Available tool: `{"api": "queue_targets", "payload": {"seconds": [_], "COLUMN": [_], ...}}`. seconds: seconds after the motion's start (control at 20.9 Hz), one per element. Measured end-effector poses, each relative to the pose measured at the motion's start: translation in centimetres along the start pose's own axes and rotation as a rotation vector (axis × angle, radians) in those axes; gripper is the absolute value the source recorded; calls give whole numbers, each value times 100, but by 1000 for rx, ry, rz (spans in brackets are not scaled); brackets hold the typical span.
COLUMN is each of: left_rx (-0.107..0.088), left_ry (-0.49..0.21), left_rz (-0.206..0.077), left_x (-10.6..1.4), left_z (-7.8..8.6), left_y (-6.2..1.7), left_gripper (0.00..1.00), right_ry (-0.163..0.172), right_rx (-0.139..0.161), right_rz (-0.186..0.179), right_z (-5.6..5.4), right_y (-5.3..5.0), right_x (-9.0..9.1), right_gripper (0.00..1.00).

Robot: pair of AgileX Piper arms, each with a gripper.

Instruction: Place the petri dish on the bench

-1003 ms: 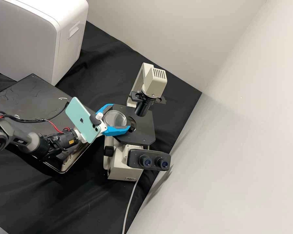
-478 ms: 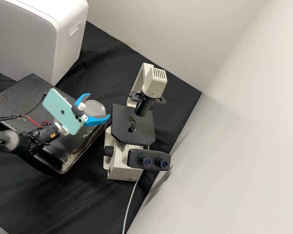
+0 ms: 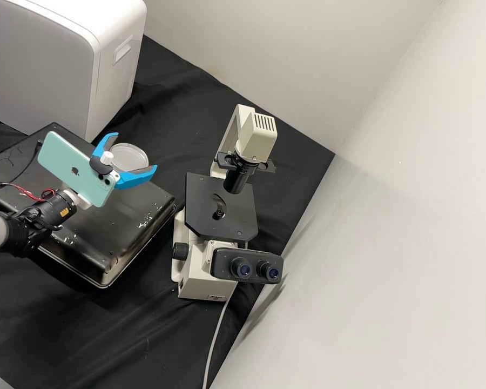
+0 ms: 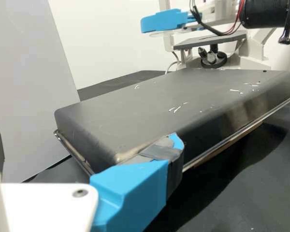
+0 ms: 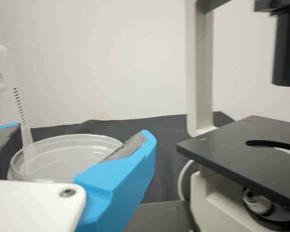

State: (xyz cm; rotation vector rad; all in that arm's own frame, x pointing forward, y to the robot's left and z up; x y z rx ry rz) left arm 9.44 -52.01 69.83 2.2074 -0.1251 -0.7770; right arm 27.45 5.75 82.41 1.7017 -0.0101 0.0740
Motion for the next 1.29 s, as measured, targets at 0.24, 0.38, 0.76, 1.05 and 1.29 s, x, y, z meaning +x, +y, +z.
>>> {"api": "queue_targets", "payload": {"seconds": [0.24,0.38,0.76,1.05,1.29], "left_rx": [0,1,1,1,0], "left_ry": [0,-6,-8,-8,1], "left_rz": [0,-1,-1,-1,0], "left_x": [0,-4,-4,-4,0], "left_z": [0,9,12,12,-1], "left_y": [0,-1,-2,-2,0], "left_gripper": [100,100,100,100,100], "right_ry": [-21,-66,-135,-137,-137], "right_rx": [12,16,-18,-22,-23], "right_rz": [-14,-37,-97,-95,-89], "right_z": [30,121,335,368,379], "right_y": [-73,-162,-397,-421,-417], "right_x": [-31,-41,-73,-62,-57], "right_gripper": [0,0,0,0,100]}}
